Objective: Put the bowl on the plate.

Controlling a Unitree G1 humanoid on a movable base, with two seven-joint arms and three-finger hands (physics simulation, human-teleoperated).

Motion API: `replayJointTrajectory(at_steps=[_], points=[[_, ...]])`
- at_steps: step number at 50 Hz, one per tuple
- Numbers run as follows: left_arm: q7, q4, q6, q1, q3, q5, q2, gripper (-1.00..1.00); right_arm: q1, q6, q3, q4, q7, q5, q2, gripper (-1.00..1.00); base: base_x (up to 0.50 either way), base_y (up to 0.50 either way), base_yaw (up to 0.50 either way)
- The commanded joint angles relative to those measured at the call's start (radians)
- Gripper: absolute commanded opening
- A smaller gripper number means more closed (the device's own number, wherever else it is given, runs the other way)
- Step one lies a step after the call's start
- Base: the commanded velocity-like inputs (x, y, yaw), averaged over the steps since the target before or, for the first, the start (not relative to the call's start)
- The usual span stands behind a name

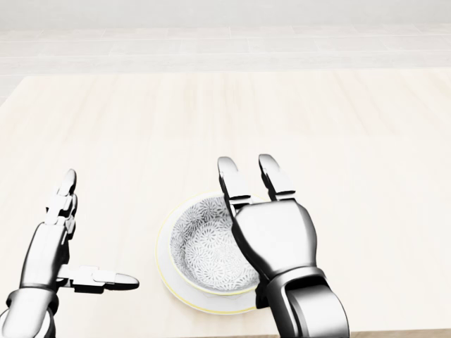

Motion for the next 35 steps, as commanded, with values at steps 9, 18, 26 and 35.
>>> replayJointTrajectory(at_steps=[9,18,26,35], points=[[-0.003,-0.020,0.000,0.012,-0.001,0.001,-0.004,1.00,0.091,0.000,-0.014,-0.378,0.214,0.080,0.006,1.00,0.00,0.00,0.00],[-0.004,-0.030,0.000,0.017,-0.002,0.003,-0.008,1.00,0.095,0.000,-0.044,-0.401,0.197,0.133,-0.004,1.00,0.00,0.00,0.00],[-0.007,-0.035,0.000,0.023,-0.002,0.005,-0.009,1.00,0.098,0.000,-0.042,-0.408,0.196,0.139,-0.010,1.00,0.00,0.00,0.00],[-0.006,-0.035,0.000,0.024,-0.003,0.006,-0.011,1.00,0.092,0.000,-0.046,-0.402,0.196,0.143,-0.014,1.00,0.00,0.00,0.00]])
